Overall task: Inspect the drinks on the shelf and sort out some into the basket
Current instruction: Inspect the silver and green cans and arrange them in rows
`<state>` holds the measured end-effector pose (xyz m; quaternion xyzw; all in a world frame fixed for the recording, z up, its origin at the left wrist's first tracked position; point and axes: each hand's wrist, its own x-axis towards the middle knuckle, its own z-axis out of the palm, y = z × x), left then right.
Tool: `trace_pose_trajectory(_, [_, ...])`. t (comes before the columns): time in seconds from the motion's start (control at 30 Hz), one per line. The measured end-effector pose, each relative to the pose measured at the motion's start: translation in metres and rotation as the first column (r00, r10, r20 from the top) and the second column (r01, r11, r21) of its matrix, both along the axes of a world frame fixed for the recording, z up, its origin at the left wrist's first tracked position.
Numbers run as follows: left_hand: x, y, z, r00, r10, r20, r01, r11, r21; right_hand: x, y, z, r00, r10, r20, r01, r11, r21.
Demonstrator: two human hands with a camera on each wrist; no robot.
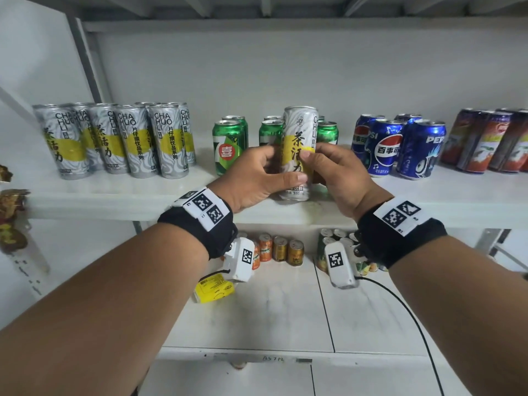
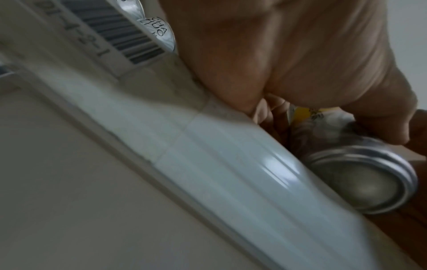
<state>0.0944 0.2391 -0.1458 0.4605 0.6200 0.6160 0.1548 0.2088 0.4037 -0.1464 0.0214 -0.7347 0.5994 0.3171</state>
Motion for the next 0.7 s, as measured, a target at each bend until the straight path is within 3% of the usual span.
trace_pose_trajectory(0.27, [0.0019, -0.0011, 0.0029, 0.999, -0.05, 0.018, 0.05, 0.999, -0.009, -0.0019, 0.0016, 0.0008, 1.0, 0.016, 0.024, -0.016, 1.0, -0.012])
trace_pose_trajectory(0.53, [-0.0002, -0.0045, 0.0048, 0.99, -0.086, -0.115, 0.074, 0.992, -0.103, 0.002, -0.0005, 0.0028, 0.999, -0.018, 0.033, 0.018, 1.0, -0.009])
trace_pose_trajectory(0.7, [-0.0042, -0.0032, 0.0026, 0.958, -0.011, -0.286, -0.023, 0.993, -0.116, 0.0043, -0.0013, 0.0032, 0.999, 0.046, -0.001, -0.046, 0.999, -0.027])
